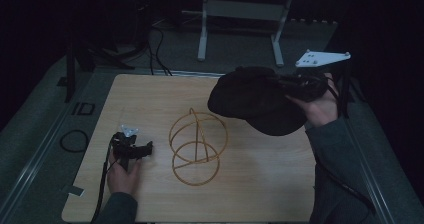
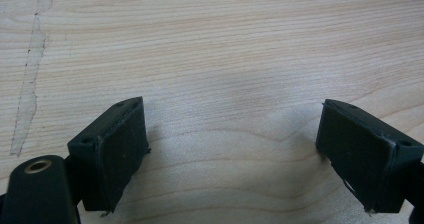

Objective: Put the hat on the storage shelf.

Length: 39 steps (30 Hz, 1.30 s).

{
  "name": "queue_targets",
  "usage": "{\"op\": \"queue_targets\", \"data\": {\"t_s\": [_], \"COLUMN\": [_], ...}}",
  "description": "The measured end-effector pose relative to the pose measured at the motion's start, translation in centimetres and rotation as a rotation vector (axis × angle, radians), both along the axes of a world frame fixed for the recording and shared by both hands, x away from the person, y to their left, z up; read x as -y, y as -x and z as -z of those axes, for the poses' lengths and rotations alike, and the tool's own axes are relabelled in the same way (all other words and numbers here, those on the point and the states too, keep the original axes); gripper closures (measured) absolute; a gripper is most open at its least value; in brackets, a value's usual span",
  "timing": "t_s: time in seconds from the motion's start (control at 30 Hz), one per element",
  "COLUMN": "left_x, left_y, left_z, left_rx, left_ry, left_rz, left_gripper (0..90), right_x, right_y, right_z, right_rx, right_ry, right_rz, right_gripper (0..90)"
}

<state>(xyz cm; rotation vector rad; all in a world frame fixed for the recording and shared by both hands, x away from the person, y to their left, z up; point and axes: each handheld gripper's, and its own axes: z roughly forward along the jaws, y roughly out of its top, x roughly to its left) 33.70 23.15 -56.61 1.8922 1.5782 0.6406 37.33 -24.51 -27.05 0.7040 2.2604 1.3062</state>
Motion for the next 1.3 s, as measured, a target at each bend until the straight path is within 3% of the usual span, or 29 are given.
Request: {"op": "queue_targets", "data": {"t_s": [0.6,1.3], "left_x": [0.0,0.0], "left_y": [0.0,0.0], "left_z": [0.0,0.0], "left_rx": [0.000,0.000], "left_ry": [0.000,0.000], "left_rz": [0.000,0.000], "left_gripper": [12.6,12.6], "right_x": [-0.6,-2.4], "right_y": [0.6,0.7], "right_z": [-0.9,-1.4], "right_rx": [0.021,0.035], "right_ry": [-0.047,-0.067], "right_rz": [-0.033,-0.064], "right_gripper": [86.1,86.1]}}
